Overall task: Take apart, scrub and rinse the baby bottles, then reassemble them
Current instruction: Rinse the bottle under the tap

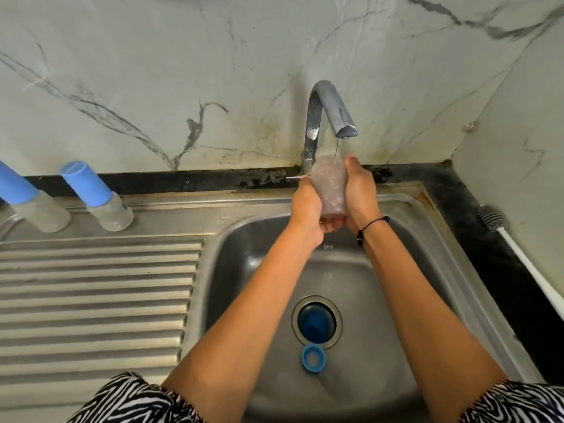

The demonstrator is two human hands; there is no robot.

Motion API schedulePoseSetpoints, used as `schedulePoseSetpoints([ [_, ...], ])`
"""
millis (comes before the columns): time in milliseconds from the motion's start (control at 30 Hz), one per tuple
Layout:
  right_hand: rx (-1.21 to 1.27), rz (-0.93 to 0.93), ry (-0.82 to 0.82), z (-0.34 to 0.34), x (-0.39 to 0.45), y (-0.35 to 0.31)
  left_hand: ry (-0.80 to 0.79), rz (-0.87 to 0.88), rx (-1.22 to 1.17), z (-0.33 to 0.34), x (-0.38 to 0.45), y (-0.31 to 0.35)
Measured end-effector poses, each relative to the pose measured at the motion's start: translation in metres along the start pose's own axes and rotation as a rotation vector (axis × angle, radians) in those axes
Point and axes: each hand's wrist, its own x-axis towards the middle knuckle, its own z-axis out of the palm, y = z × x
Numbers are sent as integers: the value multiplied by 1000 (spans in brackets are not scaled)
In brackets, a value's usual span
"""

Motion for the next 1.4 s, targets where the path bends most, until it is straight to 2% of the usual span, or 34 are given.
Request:
schedulePoseSetpoints([
  [100,-111,-133,22,5,-7,2,99,185,143,2,12,2],
  [200,-44,-95,3,10,-14,7,216,478,406,6,17,-3],
  [333,86,-43,35,3,-7,3,217,687,452,13,1,-31],
  [433,42,-34,-25,-1,-8,5,190,625,454,11,0,-38],
  [533,5,-49,-71,-3,-13,7,140,401,343,12,7,-23],
  [600,12,-41,-89,-6,-16,6,64,191,180,11,8,-9],
  [667,34,-19,-107,-8,-18,5,-13,54,137,5,8,3],
  [767,64,-6,-118,-9,-20,4,-111,-36,226,-4,13,10],
  [900,67,-33,-80,-2,-23,3,-138,-133,137,-9,16,12],
  [1033,104,-3,26,3,-21,2,-98,-16,49,-4,7,2],
  [1133,92,-5,93,5,-18,2,-27,226,158,1,4,-10],
  [1233,6,-123,166,11,-18,10,62,423,295,-1,6,-7],
  [1333,-76,-137,101,24,-27,19,140,586,392,0,15,-8],
  [1400,-133,-146,87,34,-34,28,121,602,381,0,15,-11],
])
